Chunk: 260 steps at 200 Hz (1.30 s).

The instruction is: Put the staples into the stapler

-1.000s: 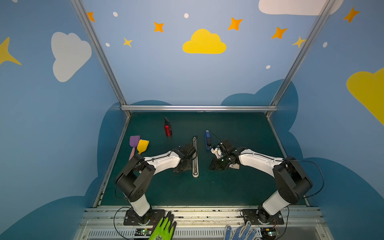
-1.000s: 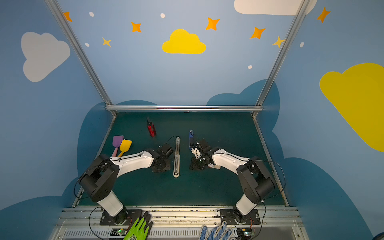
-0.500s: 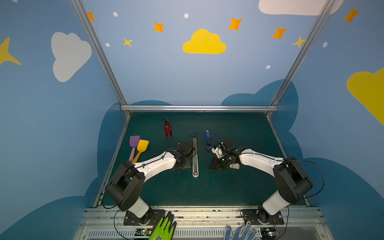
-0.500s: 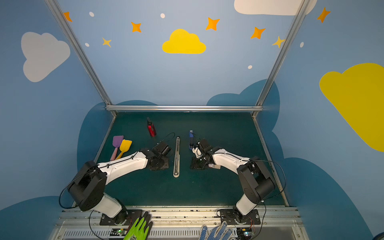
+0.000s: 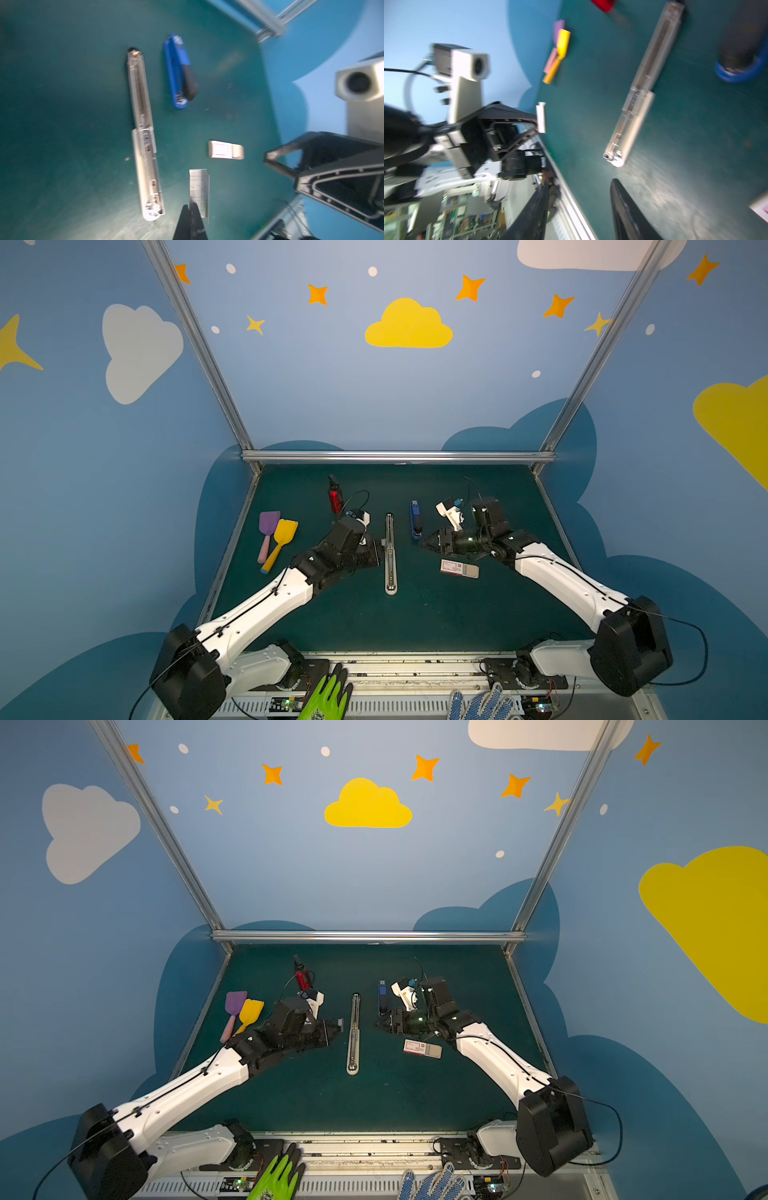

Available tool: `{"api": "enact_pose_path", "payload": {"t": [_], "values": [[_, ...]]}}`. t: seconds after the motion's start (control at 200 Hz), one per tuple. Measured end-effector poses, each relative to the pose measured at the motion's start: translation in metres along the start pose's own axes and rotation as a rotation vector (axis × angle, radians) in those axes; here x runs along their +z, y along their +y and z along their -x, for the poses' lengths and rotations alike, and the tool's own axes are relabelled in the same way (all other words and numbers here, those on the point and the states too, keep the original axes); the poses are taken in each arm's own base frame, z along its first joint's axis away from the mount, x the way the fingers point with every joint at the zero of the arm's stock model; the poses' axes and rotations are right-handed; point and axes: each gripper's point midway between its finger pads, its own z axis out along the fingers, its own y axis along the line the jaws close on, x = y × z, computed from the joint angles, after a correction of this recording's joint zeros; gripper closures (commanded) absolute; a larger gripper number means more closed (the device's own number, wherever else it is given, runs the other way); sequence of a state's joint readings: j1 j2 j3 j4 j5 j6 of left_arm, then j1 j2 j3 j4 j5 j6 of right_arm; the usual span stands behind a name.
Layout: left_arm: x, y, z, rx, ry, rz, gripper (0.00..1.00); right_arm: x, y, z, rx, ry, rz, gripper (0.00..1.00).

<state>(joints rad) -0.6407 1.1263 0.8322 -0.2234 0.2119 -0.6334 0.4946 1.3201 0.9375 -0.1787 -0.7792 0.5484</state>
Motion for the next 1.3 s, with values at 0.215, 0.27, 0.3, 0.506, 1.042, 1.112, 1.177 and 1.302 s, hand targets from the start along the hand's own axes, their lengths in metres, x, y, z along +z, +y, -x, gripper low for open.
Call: {"api": "enact_pose_path", "payload": {"t": [0.215,0.27,0.3,0.506,1.042,1.112,1.177,1.302], "values": [[-0.022,-0.042,0.011,-0.003,-0.051,-0.23,0.96,-0.008,0.044,0.019,-0.056,-0.034,0.204,0.48],[-0.028,-0.052,0.013,-0.002,-0.061,-0.282,0.96,-0.01,0.055,0.023,-0.073,-0.042,0.248,0.49],[-0.032,-0.057,0.014,-0.002,-0.066,-0.311,0.96,-0.012,0.06,0.024,-0.086,-0.047,0.271,0.5],[-0.05,-0.089,0.021,0.002,-0.09,-0.484,0.96,-0.023,0.089,0.031,-0.142,-0.057,0.388,0.48],[-0.076,-0.124,0.027,-0.008,-0.112,-0.71,0.96,-0.031,0.136,0.016,-0.232,0.008,0.559,0.48],[-0.078,-0.127,0.028,-0.008,-0.111,-0.727,0.96,-0.03,0.139,0.014,-0.235,0.016,0.57,0.5],[-0.08,-0.129,0.028,-0.007,-0.113,-0.738,0.96,-0.03,0.141,0.014,-0.239,0.018,0.577,0.5],[-0.082,-0.13,0.028,-0.008,-0.113,-0.753,0.96,-0.03,0.144,0.016,-0.239,0.017,0.583,0.51]]}}
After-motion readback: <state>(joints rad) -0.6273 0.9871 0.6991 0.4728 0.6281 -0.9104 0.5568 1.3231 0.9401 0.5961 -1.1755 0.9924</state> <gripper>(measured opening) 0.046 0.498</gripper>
